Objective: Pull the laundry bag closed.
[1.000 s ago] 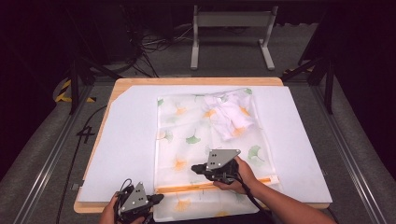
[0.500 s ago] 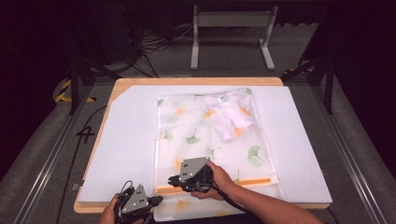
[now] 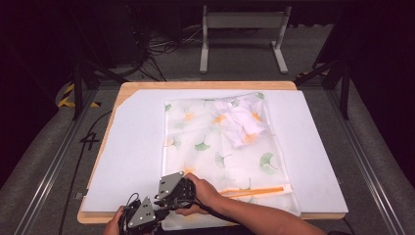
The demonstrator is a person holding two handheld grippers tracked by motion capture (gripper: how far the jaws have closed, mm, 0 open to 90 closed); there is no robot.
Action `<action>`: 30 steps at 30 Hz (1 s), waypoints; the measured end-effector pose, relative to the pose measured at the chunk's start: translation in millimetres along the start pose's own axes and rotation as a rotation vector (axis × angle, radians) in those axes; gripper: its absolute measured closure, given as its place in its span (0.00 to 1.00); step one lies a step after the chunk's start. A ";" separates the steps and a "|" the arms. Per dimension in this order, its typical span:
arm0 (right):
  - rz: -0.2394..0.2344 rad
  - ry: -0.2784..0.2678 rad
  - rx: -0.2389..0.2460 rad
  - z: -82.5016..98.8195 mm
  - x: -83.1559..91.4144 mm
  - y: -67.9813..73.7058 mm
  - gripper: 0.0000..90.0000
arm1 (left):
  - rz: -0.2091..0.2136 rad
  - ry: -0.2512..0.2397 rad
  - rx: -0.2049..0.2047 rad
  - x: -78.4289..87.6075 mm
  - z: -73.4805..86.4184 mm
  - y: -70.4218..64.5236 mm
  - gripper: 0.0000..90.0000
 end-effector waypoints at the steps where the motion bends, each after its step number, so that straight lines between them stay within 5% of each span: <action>1: 0.003 0.004 -0.009 0.5 -2.4 -0.9 0.85 | 0.002 0.002 -0.003 0.1 0.4 0.1 0.98; 7: 0.025 -0.015 -0.066 0.2 -6.0 -6.3 0.79 | 0.001 -0.001 -0.004 0.5 0.4 1.0 0.98; 13: 0.047 0.039 -0.072 4.8 -9.2 -9.0 0.76 | 0.000 -0.007 -0.004 1.4 -0.5 2.3 0.98; 24: 0.062 0.052 -0.071 14.7 3.8 -9.8 0.67 | 0.005 -0.013 0.009 1.6 0.6 3.7 1.00; 30: 0.017 0.062 -0.065 19.7 8.3 -10.6 0.81 | 0.009 -0.014 0.010 2.4 0.8 4.4 1.00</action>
Point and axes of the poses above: each handheld gripper's, and its own axes: x roughly backward along the jaws, z roughly out of its underside, y roughly to its left, the point moved 3 cm from there along -x, roughly forward along the jaws, and after that the axes turned 3 degrees about -y, right-handed, at the moved point
